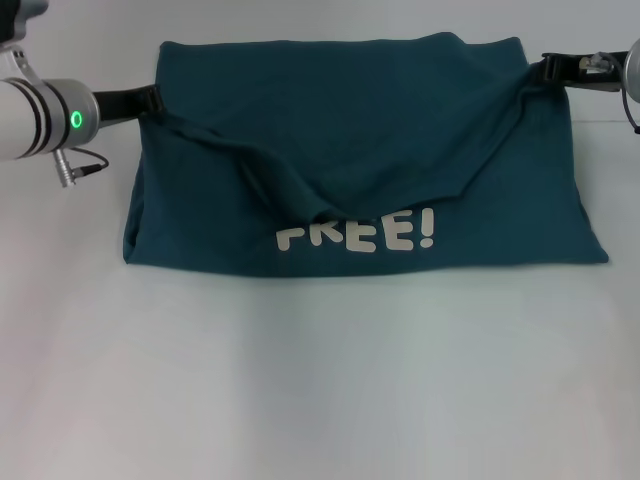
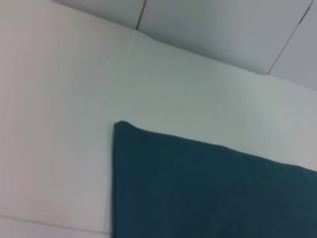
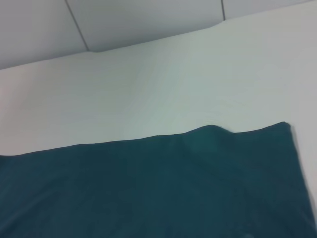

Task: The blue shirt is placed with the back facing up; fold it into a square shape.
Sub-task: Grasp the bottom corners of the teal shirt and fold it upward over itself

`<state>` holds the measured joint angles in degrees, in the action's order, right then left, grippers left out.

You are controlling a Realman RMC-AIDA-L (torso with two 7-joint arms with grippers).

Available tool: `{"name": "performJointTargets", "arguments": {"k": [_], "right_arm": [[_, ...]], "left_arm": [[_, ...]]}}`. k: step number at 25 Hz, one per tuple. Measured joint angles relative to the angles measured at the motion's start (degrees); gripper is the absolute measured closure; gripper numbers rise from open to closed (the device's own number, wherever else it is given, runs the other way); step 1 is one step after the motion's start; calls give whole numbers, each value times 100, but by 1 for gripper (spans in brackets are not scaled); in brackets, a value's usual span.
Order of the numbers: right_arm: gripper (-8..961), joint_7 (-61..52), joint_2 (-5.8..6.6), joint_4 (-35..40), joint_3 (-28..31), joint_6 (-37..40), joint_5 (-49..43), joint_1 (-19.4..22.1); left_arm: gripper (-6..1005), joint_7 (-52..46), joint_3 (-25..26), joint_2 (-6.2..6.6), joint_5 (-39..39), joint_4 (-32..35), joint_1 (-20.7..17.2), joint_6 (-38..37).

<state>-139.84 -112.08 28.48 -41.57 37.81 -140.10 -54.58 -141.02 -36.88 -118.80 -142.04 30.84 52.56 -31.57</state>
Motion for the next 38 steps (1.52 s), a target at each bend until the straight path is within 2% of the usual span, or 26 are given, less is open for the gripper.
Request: {"name": "performJointTargets", "arguments": {"k": [16, 22, 26, 30, 34, 38], "right_arm": [[898, -8, 93, -142, -22, -207, -52, -81], [893, -9, 83, -212, -168, -203, -66, -91], [888, -83, 164, -291, -389, 22, -238, -147], [883, -521, 171, -278, -502, 49, -683, -181], [745, -628, 205, -133, -463, 182, -730, -47], [627, -635, 271, 245, -418, 733, -519, 252]], "left_arm": [[950, -16, -10, -42, -8, -88, 86, 391], [947, 7, -294, -113, -6, -91, 86, 588], [945, -20, -522, -138, -30, -130, 96, 648], [943, -136, -497, -137, -7, -153, 84, 657], [867, -571, -436, -149, -3, 155, -201, 569], [791, -937, -447, -281, 45, 930, -699, 106]]}}
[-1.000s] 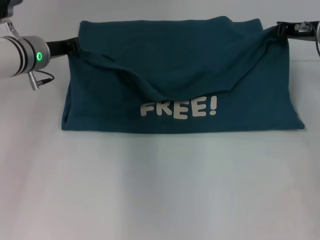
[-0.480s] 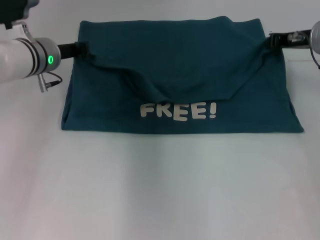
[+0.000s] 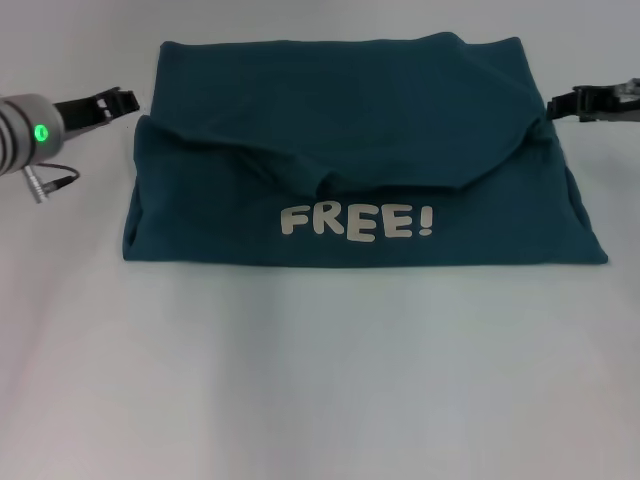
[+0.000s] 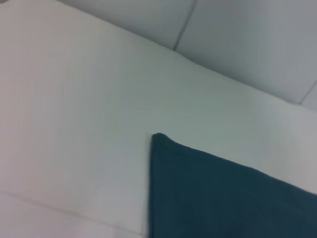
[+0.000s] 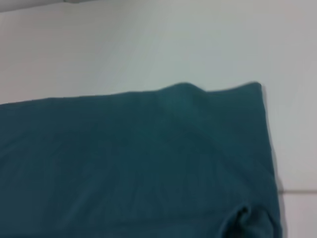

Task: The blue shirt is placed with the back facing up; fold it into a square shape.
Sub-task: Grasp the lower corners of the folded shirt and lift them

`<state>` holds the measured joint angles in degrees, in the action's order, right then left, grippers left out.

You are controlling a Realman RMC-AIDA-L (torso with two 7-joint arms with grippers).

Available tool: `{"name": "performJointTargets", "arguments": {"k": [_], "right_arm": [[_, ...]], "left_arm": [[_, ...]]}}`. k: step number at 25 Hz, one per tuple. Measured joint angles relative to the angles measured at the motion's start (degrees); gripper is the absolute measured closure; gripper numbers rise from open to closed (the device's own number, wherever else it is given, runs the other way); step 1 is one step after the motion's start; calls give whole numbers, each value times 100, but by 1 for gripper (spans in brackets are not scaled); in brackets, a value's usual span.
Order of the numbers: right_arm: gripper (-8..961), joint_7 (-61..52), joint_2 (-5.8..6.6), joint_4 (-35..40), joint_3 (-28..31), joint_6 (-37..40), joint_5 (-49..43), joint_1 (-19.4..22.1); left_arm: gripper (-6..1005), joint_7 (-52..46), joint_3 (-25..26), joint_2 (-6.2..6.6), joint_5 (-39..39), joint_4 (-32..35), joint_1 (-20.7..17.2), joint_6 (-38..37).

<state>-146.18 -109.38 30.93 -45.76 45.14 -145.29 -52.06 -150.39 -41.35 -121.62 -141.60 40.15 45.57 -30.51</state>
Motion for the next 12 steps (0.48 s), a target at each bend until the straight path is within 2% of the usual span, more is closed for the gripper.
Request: {"name": "performJointTargets", "arguments": {"k": [3, 5, 12], "right_arm": [[553, 133, 20, 431, 136, 707, 512, 374], [504, 412, 2, 703, 304, 1267, 1115, 736], [289, 1533, -76, 704, 827, 2769, 3271, 2070]], "left_arm": [[734, -70, -12, -71, 234, 540, -402, -588], [653, -52, -5, -81, 529, 797, -705, -1038], [337, 464, 68, 154, 2078, 858, -1626, -2485]]}}
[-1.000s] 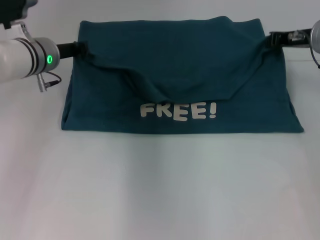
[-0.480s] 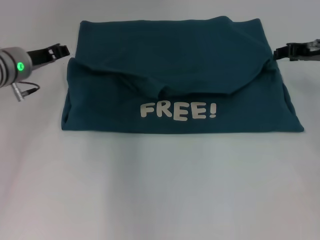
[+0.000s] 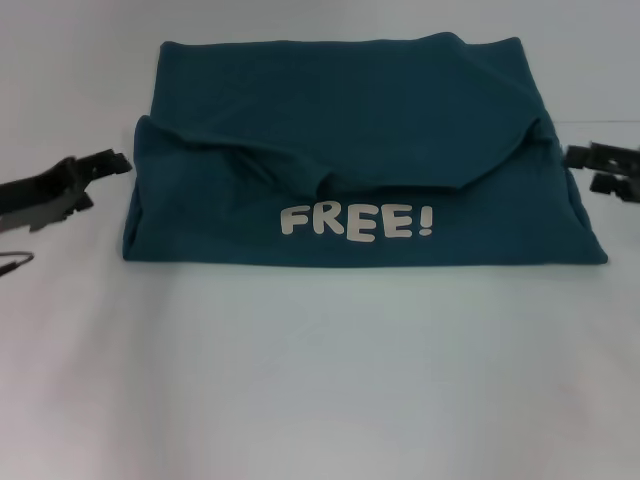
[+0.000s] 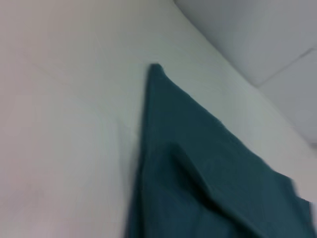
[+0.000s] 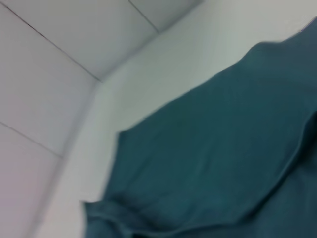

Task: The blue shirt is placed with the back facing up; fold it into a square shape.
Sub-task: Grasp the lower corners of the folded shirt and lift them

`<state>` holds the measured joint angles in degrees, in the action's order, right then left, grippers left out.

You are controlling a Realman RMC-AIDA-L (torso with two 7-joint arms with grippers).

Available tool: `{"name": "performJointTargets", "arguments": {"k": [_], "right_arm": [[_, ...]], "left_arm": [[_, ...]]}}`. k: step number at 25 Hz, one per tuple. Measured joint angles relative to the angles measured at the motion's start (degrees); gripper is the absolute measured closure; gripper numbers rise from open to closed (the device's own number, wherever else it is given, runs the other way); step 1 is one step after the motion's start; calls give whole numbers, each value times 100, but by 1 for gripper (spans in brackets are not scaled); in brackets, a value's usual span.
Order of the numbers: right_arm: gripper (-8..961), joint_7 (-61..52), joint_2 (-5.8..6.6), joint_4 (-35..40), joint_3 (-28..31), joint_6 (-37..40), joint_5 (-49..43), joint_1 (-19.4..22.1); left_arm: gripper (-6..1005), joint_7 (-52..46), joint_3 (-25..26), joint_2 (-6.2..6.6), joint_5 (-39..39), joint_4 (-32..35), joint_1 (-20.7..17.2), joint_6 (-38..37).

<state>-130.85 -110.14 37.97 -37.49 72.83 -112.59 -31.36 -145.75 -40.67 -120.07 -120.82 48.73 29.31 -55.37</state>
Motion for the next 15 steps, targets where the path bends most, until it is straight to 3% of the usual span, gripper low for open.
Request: {"name": "performJointTargets", "arguments": {"k": [2, 4, 7, 9, 13, 15], "right_arm": [[219, 425, -6, -264, 189, 553, 504, 401], [87, 549, -7, -367, 268, 718, 600, 502], [90, 822, -10, -593, 488, 1158, 720, 681], [91, 882, -11, -621, 566, 1292, 731, 712], [92, 903, -16, -624, 590, 1283, 698, 695], [92, 904, -18, -624, 569, 1252, 696, 672]], "left_arm": [[258, 383, 166, 37, 313, -55, -139, -414], [199, 932, 473, 82, 476, -212, -182, -833], [110, 1744, 818, 203, 528, -618, -86, -1250], [114, 1909, 855, 245, 471, -822, -2, -1225], [116, 1643, 817, 278, 299, -1211, 194, -836], [116, 1344, 809, 231, 263, -1317, 251, -613]]}}
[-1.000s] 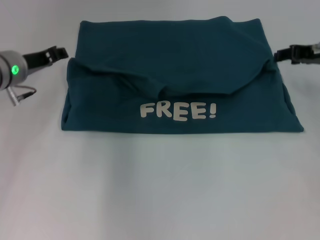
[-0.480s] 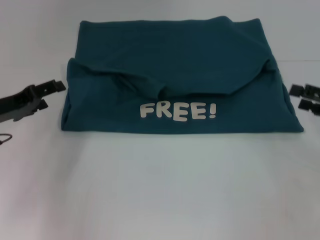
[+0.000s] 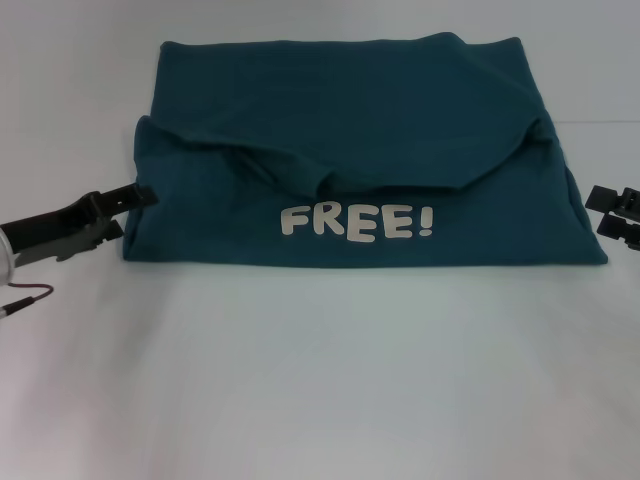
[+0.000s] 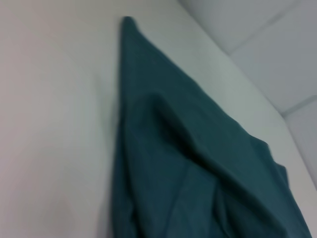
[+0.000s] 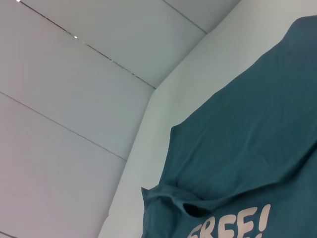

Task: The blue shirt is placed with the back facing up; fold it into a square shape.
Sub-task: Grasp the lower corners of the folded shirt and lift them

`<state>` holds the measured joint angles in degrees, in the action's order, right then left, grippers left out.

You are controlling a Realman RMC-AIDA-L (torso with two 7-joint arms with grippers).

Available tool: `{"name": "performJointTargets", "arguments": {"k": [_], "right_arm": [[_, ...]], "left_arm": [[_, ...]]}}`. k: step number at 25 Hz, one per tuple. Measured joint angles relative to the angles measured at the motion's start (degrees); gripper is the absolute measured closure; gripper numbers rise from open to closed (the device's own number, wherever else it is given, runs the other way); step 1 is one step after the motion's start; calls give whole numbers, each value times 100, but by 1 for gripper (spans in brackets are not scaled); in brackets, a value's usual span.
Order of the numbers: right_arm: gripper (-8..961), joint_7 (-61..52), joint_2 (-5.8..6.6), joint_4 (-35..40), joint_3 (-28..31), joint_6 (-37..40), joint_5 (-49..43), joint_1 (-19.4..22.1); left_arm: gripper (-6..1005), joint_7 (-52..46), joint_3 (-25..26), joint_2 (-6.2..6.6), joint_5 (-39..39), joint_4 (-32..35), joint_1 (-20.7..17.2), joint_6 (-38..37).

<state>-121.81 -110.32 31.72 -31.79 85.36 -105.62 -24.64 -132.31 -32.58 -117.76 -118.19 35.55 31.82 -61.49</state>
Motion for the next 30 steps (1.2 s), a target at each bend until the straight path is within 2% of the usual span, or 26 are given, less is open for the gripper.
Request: {"name": "performJointTargets", "arguments": {"k": [4, 12, 19, 30], "right_arm": [[92, 1, -9, 0, 13, -15, 0, -22], [92, 4, -26, -50, 46, -36, 0, -23], [92, 8, -25, -61, 51, -87, 3, -17], [92, 9, -24, -81, 51, -87, 12, 34]], "left_arm": [[115, -316, 0, -115, -16, -69, 26, 456], [115, -289, 14, -107, -32, -180, 47, 666], [115, 470, -63, -139, -48, -218, 182, 670], [115, 627, -438, -154, -47, -465, 289, 1099]]}}
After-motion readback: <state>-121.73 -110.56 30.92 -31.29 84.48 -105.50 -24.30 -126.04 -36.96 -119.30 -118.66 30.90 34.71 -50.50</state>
